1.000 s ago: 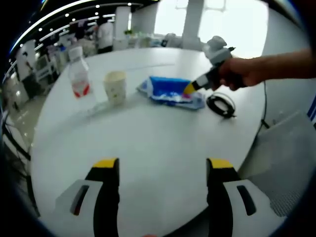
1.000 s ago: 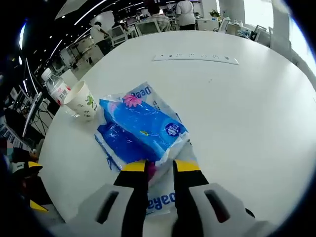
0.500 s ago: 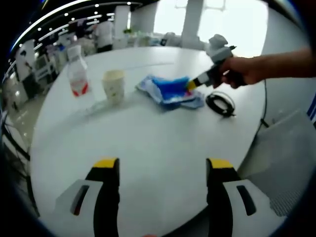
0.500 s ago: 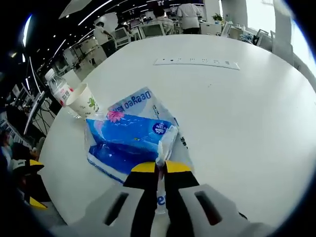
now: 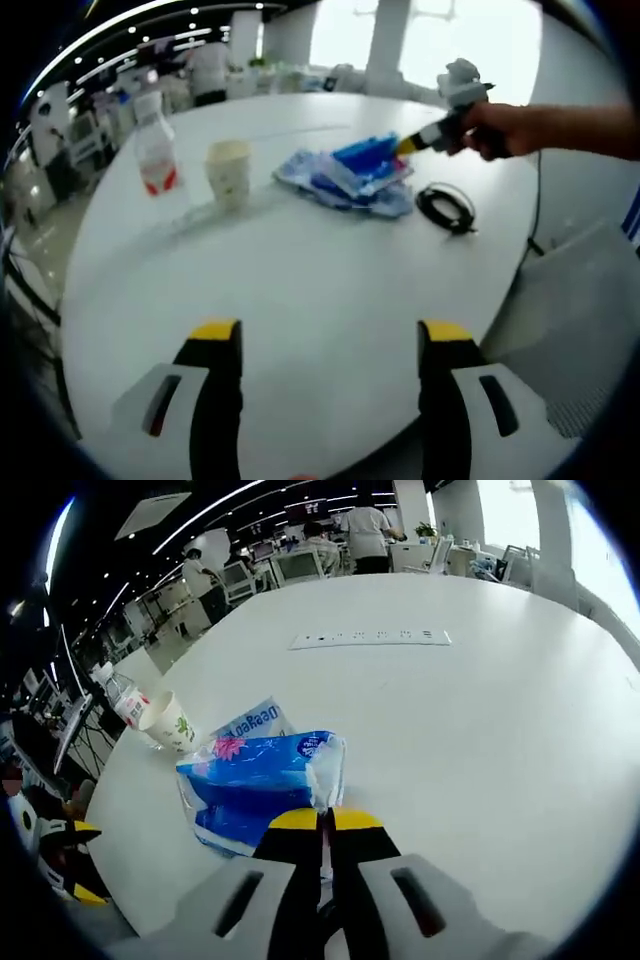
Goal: Arrange the tabletop items into an orderly group along one side of the table until the central work area is clear of visible clutter.
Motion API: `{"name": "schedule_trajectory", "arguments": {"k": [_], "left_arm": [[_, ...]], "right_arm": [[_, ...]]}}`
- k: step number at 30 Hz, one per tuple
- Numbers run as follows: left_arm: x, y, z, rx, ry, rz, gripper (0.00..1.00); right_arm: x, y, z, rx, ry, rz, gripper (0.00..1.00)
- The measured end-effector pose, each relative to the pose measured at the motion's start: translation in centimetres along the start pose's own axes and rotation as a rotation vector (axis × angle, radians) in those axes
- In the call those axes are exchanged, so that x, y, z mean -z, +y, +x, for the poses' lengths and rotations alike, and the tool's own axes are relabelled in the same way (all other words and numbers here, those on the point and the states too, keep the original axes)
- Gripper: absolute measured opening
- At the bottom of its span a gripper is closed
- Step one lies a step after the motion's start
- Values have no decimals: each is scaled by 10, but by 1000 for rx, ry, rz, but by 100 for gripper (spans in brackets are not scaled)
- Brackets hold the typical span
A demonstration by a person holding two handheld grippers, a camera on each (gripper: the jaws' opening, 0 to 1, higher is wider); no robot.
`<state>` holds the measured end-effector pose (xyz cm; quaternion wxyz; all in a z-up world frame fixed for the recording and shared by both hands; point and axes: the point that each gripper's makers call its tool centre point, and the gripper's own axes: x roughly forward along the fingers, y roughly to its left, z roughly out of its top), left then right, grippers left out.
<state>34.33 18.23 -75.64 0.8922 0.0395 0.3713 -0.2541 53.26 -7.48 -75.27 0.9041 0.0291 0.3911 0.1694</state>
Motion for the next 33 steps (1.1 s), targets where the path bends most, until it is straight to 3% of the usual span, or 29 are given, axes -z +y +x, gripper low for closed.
{"name": "schedule_trajectory", "arguments": {"k": [9,21,25,28,33], "left_arm": [[0,-2,0,0,3,9,68],[1,-2,1,-3,12,5,68],[3,-2,2,-3,20,10,68],[4,-2,2,-2,23,9,68],[5,-1,2,-6,29,4,68]], "right_arm": [[-14,-46,-17,58,-43,30,0],[0,-102,-51,180,-30,28,1],[2,-115,-51,202,-22,25,1],[2,-125,-49,223,3,-28,1],[-2,-135,-44,234,4,6,1]]}}
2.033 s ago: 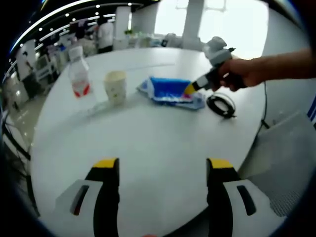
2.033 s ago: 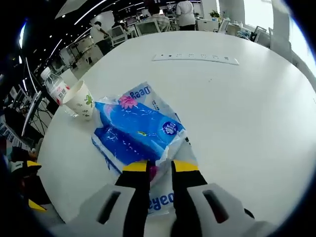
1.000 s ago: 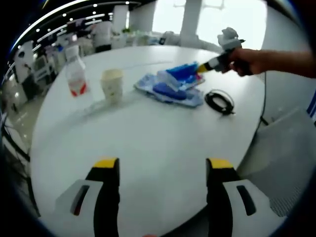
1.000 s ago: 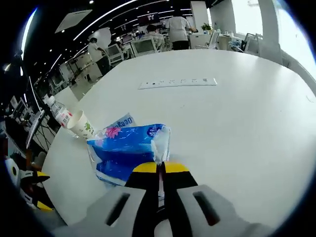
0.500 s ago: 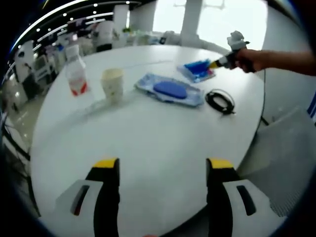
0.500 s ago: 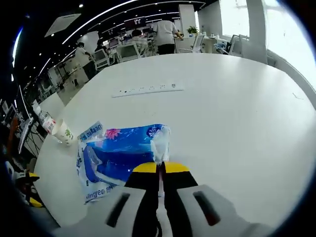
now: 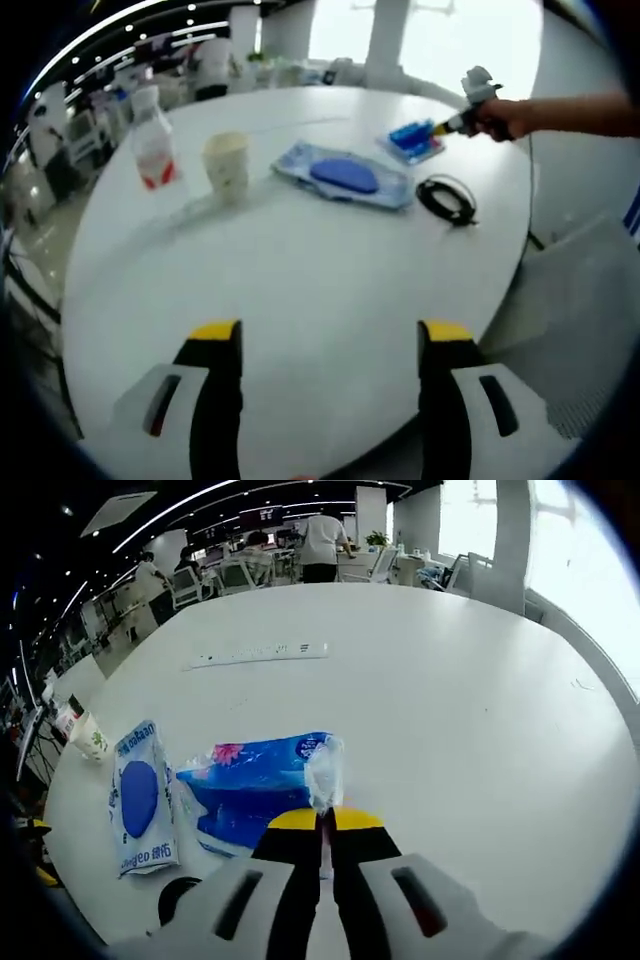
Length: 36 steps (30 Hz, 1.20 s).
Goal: Arrange the tabletop items into an orderly group along one side of the table until the central work area is clear of visible clutter.
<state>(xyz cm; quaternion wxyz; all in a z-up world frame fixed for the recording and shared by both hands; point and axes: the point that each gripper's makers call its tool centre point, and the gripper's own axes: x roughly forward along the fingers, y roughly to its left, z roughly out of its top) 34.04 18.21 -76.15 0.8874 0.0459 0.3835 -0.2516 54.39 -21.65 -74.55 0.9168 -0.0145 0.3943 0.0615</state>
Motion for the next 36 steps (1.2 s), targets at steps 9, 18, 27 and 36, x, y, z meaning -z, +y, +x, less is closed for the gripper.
{"name": "schedule_trajectory", "arguments": {"k": [9,18,27,36], "left_arm": [[4,3,0,-10,15,0,68],[12,2,2,-6,45,16,68],[16,6,2,-19,59,12,68],[18,8,1,-26,65,8,68]], "right_arm": [[-7,-3,21,-7,15,33,1],[-7,-11,57,-30,59,32,2],[7,19,11,-30,54,32,2],[7,26,-13,-30,41,45,7]]}}
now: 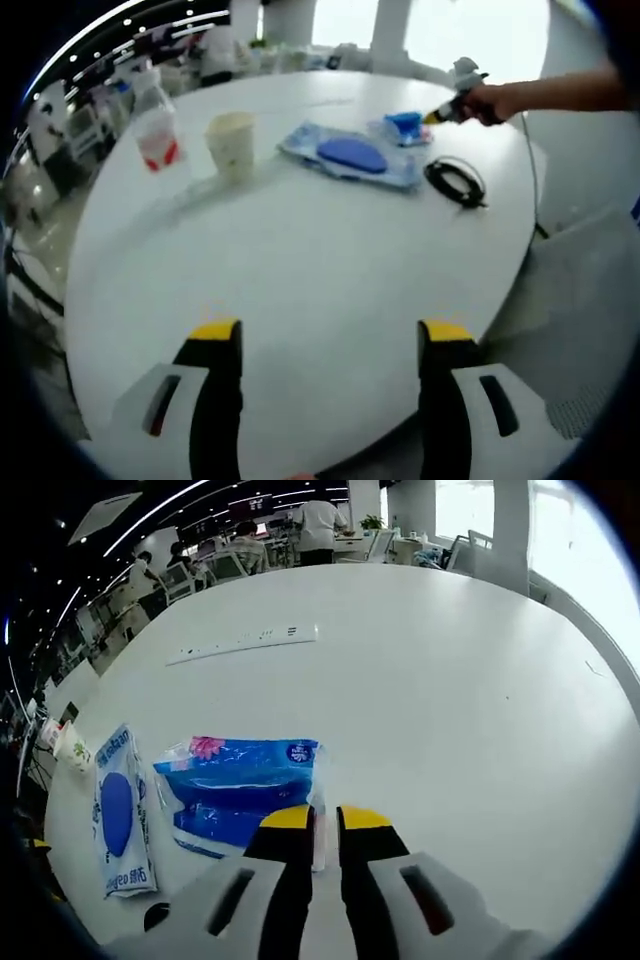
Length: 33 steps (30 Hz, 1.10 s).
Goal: Arrange the tabletop items into an orderly group along one side of the table until the central work area is clear of visible clutter.
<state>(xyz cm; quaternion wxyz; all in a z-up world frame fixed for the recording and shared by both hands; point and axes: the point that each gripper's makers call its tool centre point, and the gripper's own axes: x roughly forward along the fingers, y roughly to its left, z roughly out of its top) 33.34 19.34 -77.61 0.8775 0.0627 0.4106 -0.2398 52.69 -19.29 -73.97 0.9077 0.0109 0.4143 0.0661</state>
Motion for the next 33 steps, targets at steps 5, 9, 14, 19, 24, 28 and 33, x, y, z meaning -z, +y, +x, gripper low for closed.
{"name": "schedule_trajectory", "arguments": {"k": [5,9,14,19,24,28,33], "left_arm": [[0,0,0,0,1,-1,68],[-1,0,0,-7,2,17,68],[-8,6,-4,-21,-35,-18,68],[-10,6,-5,-30,-42,-10,68],[-13,-2,-5,-18,-40,46,69],[-18,-2,-5,-12,-57,48,70],[-25,-3,-6,-6,-82,43,71]], "right_arm": [[-2,5,4,-73,-12,76,16],[5,-2,10,-88,-10,56,19],[18,5,-3,-99,-3,25,21],[20,3,-1,-123,11,31,24],[20,8,-3,-144,5,9,25],[19,15,-9,-156,-11,-23,29],[22,28,-10,-182,-30,-27,33]]}}
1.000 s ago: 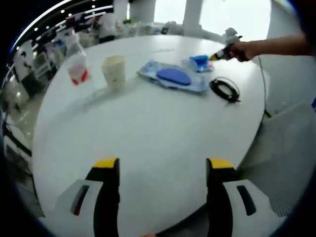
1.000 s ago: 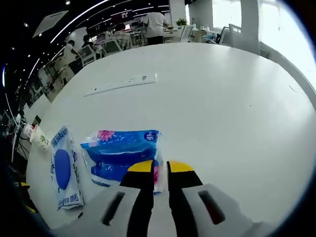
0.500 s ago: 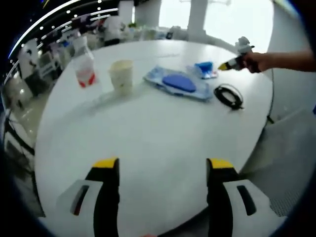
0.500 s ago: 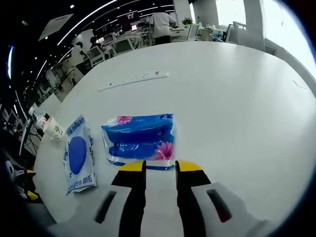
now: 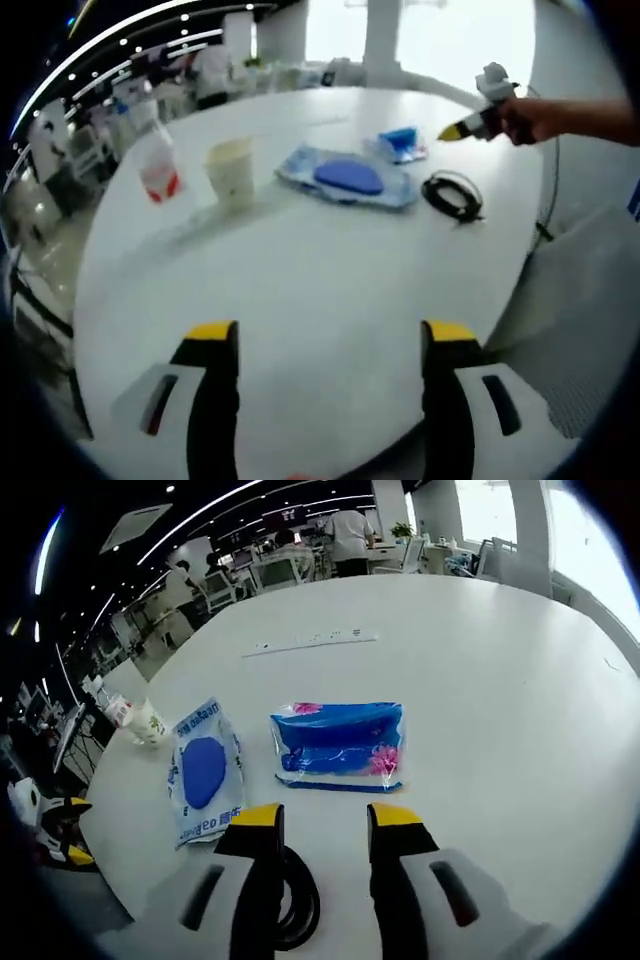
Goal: Arrange the tabletop items into an orderly group along one side of the table until the central work area is clear of visible clutter.
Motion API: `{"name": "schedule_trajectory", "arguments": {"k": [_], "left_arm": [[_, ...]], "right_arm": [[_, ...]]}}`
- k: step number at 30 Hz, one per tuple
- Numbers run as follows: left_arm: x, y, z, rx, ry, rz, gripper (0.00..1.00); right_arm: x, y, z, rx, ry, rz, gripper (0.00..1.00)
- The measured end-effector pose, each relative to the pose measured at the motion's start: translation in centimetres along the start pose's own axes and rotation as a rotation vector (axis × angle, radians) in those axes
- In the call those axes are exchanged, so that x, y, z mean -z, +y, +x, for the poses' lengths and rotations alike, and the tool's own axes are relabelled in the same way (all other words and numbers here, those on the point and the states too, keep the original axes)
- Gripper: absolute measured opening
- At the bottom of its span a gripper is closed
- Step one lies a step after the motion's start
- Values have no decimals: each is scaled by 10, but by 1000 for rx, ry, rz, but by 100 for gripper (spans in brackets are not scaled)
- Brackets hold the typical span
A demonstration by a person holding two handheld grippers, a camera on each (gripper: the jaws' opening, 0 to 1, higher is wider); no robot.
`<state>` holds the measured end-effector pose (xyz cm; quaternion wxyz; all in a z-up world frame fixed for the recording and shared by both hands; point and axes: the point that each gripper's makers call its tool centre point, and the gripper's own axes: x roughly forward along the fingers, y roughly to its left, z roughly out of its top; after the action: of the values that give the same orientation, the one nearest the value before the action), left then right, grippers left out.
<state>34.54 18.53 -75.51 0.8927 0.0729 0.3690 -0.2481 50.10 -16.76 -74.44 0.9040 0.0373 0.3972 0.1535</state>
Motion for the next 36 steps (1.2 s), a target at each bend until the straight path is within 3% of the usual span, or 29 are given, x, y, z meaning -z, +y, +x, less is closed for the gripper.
{"name": "schedule_trajectory", "arguments": {"k": [10,14,20,29,34,36], "left_arm": [[-18,-11,-2,29,-59,28,71],[-17,-24,2,71,-51,59,71],[-15,-37,5,118,-36,81,70],[-26,-46,1,154,-85,46,70],[-28,-51,2,184,-91,55,70],[-30,-51,1,166,-94,50,70]], "right_arm": [[25,59,-12,-47,-11,-10,39],[35,78,-15,-61,-14,0,39],[48,99,-22,-61,-35,-7,39],[67,114,-41,-43,-47,21,41],[80,123,-41,-69,-42,28,42],[84,129,-44,-97,-32,54,43]]}}
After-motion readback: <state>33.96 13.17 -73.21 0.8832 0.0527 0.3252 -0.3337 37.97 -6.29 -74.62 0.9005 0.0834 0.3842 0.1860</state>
